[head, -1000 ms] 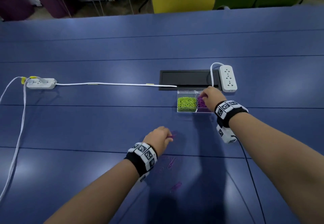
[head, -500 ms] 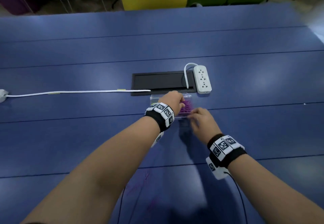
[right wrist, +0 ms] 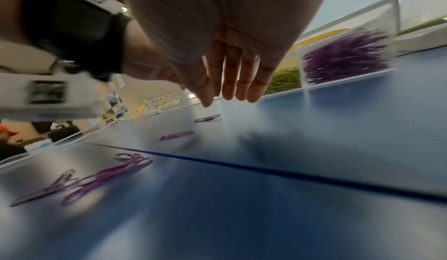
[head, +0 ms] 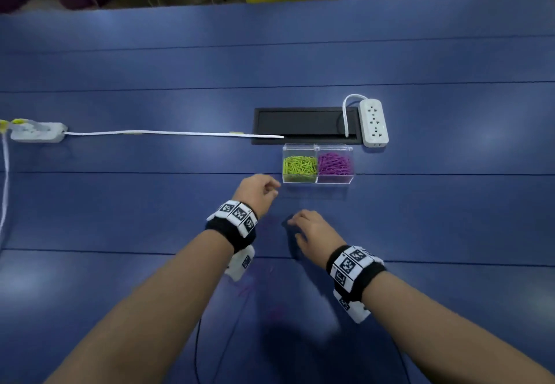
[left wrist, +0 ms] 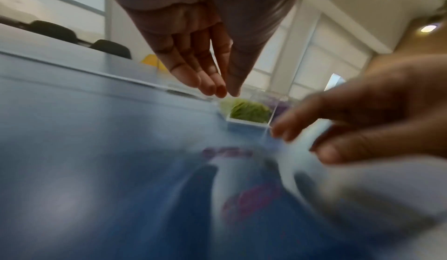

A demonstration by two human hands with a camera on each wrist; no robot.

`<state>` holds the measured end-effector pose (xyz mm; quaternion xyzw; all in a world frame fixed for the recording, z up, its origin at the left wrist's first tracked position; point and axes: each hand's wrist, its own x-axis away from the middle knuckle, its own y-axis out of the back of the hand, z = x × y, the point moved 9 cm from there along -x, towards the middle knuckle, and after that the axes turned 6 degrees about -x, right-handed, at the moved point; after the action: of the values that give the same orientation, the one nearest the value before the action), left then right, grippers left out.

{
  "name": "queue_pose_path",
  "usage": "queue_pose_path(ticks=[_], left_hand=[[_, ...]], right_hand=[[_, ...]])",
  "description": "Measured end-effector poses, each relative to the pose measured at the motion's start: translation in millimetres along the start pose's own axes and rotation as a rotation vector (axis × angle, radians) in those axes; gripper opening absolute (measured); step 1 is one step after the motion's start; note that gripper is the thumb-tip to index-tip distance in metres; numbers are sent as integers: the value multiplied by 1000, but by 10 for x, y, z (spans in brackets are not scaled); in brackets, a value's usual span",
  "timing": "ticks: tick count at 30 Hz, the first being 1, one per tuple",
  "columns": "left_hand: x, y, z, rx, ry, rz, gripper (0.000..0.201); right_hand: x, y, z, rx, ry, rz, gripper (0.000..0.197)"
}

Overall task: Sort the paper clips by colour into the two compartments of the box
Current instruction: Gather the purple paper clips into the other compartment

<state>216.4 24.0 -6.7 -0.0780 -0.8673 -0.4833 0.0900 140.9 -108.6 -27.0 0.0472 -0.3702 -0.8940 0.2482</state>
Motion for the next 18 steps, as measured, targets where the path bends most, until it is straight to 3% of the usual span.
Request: queue_pose_path(ticks=[4,9,11,16,18], left_hand=[[666,-140,722,-114,110,117,23],[1103,-303,913,-100,117,100,45],[1195,-358,895,-74,90,90,43],[1403,-471,850,-125,-1,168,45],[1472,-522,832,-159,-48,219,53]], right_hand=[[-331,-303,203,88,6,182,61],[-477,-607,257,302,-2,315,74],[-480,-641,270,294,-8,292,66],[-395,-674,293,199,-38,206,23],[-359,-685,317,203,-56,188,19]])
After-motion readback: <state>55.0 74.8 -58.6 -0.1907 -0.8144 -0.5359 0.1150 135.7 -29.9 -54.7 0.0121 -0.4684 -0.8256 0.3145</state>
